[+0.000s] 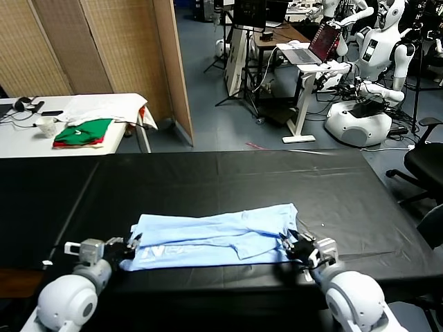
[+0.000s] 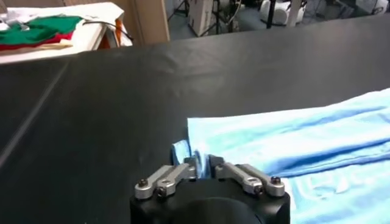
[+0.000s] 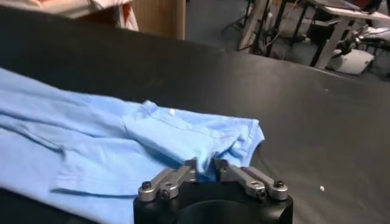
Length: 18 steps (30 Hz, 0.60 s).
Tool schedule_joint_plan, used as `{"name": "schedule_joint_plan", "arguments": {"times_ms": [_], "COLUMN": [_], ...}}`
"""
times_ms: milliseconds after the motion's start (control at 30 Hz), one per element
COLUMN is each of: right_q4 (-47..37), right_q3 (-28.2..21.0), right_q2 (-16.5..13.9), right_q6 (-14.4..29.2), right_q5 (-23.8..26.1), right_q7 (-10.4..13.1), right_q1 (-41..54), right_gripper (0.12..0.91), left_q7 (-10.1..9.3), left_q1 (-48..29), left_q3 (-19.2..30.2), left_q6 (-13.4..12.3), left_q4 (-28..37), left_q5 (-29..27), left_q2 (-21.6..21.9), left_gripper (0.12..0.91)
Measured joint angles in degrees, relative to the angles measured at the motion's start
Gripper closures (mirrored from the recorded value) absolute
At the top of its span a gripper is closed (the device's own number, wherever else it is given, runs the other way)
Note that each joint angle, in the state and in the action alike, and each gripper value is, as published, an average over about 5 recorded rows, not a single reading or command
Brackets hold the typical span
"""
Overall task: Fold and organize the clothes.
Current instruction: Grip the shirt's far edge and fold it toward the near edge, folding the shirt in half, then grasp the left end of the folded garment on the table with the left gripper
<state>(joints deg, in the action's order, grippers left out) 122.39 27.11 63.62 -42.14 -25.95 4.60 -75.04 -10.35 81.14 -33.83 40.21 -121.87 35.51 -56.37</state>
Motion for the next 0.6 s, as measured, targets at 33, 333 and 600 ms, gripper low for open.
{"name": "schedule_joint_plan", "arguments": {"times_ms": [33, 333, 600], "right_q4": [-0.7, -10.0, -16.8], "right_q3": [0.0, -2.0, -2.6], "right_q2": [0.4, 4.8, 7.8], "right_q6": [0.1, 2.7, 3.4], "right_q5": [0.0, 2.4, 3.5], "right_q7": [0.5, 2.2, 2.6], "right_q1": [0.7, 8.9, 12.7], "right_gripper": [0.165, 0.118, 0.118], "left_q7": [-0.02, -0.08, -0.07], "left_q1": [-0.5, -6.5, -10.0], "left_q3": [-0.1, 1.7, 3.3], "left_q6": [-0.3, -3.0, -2.9], "left_q4": [0.2, 5.7, 11.0], "left_q5": [0.7, 5.5, 7.5], "left_q2": [-0.1, -2.4, -2.9], "left_gripper": [0.274, 0.124, 0.123]}}
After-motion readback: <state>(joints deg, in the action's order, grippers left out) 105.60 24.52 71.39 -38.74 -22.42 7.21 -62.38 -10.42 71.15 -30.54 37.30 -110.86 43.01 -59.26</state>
